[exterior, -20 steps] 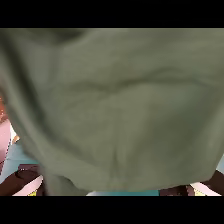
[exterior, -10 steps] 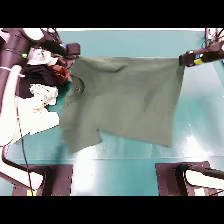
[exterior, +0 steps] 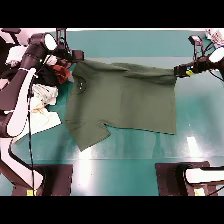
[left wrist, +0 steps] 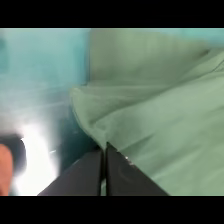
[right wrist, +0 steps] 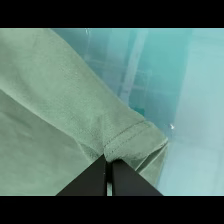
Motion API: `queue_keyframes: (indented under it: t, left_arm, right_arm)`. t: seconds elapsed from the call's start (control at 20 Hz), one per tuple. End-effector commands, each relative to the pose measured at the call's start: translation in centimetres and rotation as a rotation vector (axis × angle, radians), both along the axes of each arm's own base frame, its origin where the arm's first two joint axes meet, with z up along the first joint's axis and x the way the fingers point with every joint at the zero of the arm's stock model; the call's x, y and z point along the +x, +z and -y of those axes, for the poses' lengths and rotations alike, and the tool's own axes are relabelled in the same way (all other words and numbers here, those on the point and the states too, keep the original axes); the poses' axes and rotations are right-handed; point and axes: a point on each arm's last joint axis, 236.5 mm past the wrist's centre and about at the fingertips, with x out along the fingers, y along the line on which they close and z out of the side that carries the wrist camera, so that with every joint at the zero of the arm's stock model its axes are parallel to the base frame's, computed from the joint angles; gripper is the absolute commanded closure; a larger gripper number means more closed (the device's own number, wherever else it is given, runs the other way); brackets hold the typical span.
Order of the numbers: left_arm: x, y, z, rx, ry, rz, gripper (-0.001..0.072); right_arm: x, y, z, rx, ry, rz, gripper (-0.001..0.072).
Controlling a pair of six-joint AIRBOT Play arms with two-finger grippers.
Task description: Fold the shirts.
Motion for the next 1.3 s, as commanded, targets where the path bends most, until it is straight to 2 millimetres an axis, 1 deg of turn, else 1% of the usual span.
queue_keyframes:
  t: [0.0, 0.15, 0.25, 0.35, 0.4, 0.45, 0.65, 0.75, 0.95, 1.0, 1.1, 1.15, 1.2, 1.25]
  left_arm:
    - [-0.3, -1.3, -1.9, 0.085, -0.004, -0.027, 0.0683]
    - [-0.3, -1.3, -2.9, 0.08, 0.013, -0.04, 0.0683]
    - [-0.2, -1.3, -3.6, 0.078, 0.023, -0.043, 0.0683]
    - [-0.2, -1.3, -3.5, 0.072, 0.023, -0.043, 0.0683]
    - [-0.3, -1.3, -3.4, 0.07, 0.022, -0.047, 0.0683]
    - [-0.5, -1.1, -3.4, 0.068, 0.021, -0.047, 0.0683]
    - [-1.2, 1.5, -3.7, 0.095, -0.009, -0.005, 0.0683]
    - [-2.3, 1.4, -4.2, 0.112, -0.024, -0.04, 0.0683]
    - [-3.8, -0.7, -4.7, 0.083, -0.041, -0.127, 0.0683]
    - [-4.1, -0.7, -4.7, 0.092, -0.053, -0.125, 0.0684]
    - [-4.9, 0.6, -4.7, 0.096, -0.068, -0.09, 0.0684]
    - [-5.4, 1.0, -5.1, 0.11, -0.083, -0.08, 0.0683]
    - [-5.9, 0.9, -5.6, 0.107, -0.076, -0.073, 0.0683]
    - [-6.4, 0.0, -6.0, 0.093, -0.062, -0.088, 0.0683]
  right_arm:
    - [-0.4, -0.6, 0.4, -0.03, 0.02, -0.022, 0.0693]
    - [-0.5, 0.1, 1.1, -0.03, 0.005, -0.008, 0.0693]
    - [-0.6, 1.1, 1.7, -0.032, -0.009, 0.015, 0.0693]
    - [-0.7, 2.2, 1.8, -0.038, -0.01, 0.039, 0.0692]
    - [-0.9, 2.5, 1.7, -0.04, -0.006, 0.041, 0.0692]
    - [-1.1, 2.4, 1.6, -0.04, 0.001, 0.03, 0.0692]
    - [-1.3, 1.3, 1.6, -0.041, 0.013, -0.002, 0.0692]
    - [-1.4, 1.1, 1.6, -0.043, 0.015, -0.008, 0.0692]
    - [-2.8, 0.5, 1.2, -0.041, 0.048, -0.069, 0.0692]
    - [-2.8, 0.6, 1.3, -0.043, 0.048, -0.069, 0.0692]
    - [-3.0, 1.1, 2.0, -0.05, 0.036, -0.06, 0.0692]
    - [-3.1, 1.4, 2.4, -0.05, 0.027, -0.057, 0.0692]
    - [-3.2, 1.5, 2.7, -0.046, 0.018, -0.056, 0.0692]
    - [-3.4, 1.5, 2.7, -0.027, 0.013, -0.062, 0.0692]
